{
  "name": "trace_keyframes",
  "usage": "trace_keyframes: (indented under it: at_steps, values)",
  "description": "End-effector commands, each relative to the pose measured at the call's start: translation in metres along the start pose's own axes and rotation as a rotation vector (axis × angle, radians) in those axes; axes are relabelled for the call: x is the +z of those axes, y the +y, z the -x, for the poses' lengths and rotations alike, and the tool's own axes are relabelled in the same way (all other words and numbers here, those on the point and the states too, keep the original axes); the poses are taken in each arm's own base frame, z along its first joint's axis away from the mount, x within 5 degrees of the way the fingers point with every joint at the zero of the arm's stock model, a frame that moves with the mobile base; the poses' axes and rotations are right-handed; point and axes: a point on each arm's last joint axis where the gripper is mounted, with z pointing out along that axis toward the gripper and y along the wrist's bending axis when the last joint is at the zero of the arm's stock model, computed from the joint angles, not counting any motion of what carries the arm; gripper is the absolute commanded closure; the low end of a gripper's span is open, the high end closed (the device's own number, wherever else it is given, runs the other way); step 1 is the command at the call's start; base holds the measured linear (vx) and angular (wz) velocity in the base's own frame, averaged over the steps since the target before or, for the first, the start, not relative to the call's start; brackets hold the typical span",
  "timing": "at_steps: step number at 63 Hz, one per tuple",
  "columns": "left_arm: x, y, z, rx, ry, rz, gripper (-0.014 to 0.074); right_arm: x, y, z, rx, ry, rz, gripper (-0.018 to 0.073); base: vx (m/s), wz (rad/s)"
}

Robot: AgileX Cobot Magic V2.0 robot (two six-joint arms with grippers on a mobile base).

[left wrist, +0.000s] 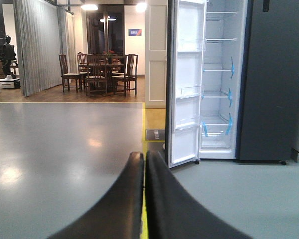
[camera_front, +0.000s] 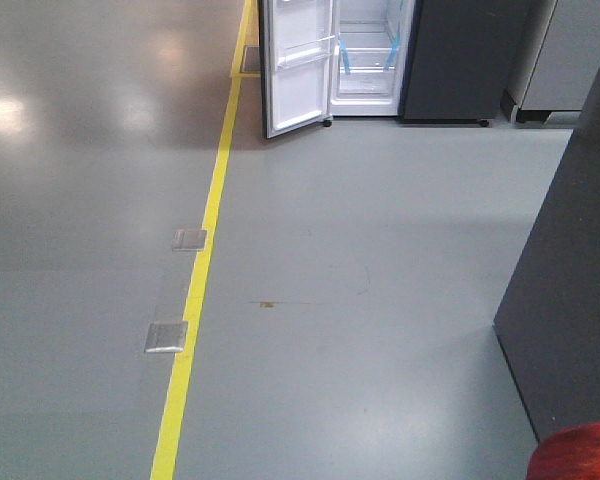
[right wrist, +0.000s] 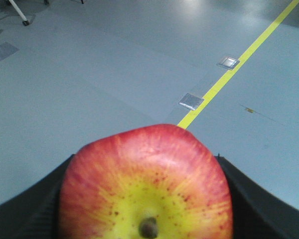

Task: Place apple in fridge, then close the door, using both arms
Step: 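Drive toward the open refrigerator holding the apple in the right gripper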

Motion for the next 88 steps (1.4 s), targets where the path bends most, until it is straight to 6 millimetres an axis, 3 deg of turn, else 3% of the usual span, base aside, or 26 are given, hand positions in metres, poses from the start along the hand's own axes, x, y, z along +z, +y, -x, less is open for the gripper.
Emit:
trace_keyframes:
  at_steps: [1, 88]
  values:
    - [-0.0011, 0.0004, 0.0000, -0.017, -0.063, 0.001, 0.0603, -0.0038, 0.0005, 0.0128, 0.003, -0.088, -0.003, 0.0158, 0.33, -0.04]
    - [-0.0011, 0.0004, 0.0000, -0.017, -0.063, 0.001, 0.0603, -0.0038, 0.0005, 0.0129, 0.003, -0.089, -0.003, 0.0158, 0.33, -0.02]
